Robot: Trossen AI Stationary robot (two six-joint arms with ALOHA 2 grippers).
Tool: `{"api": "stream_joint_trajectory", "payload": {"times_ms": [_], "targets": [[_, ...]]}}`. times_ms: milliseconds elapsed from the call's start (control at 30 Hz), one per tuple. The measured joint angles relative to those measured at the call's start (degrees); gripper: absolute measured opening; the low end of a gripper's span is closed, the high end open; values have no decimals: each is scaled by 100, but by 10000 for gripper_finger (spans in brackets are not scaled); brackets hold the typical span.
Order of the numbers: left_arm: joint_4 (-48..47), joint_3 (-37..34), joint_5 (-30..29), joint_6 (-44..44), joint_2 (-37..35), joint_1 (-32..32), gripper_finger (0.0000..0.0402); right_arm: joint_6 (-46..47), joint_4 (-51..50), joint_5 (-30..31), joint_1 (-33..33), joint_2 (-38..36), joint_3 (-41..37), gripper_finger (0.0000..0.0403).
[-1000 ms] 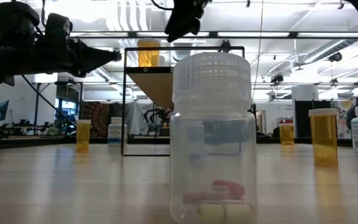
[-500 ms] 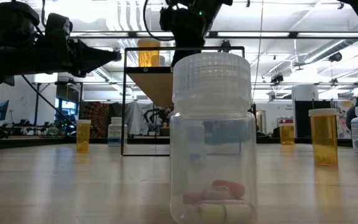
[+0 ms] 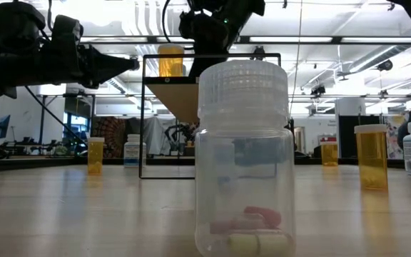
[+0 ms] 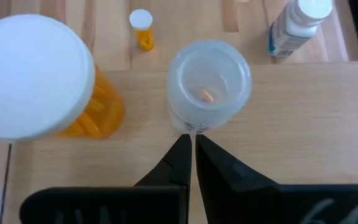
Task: Pick and place medicine bottles onto shelf by color
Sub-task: Put the top transparent pill bottle on the shelf, then put the middle small orange pill bottle on the shelf
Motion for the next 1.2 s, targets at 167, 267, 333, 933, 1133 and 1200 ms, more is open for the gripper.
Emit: {"api": "stream_joint_trajectory", "payload": {"times_ms": [167, 267, 333, 933, 1133, 1200], "targets": [[-2, 0, 0, 0, 0, -1, 2, 0, 18, -29, 0, 0, -9, 13], [-2, 0, 0, 0, 0, 0, 2, 0, 4, -27, 0, -9, -9, 13], [-2, 0, 0, 0, 0, -2, 2, -32, -79, 16, 8, -65, -9, 13], [-170, -1, 2, -52, 2, -2, 2, 297, 2560, 748, 50, -2899, -3598, 12], [-182, 2, 2, -55, 2, -2, 2, 623, 2982, 1663, 406, -4132, -4642, 13], [-181, 3, 2, -53, 2, -2, 2, 820, 2963, 1937, 602, -4457, -4815, 13]]}}
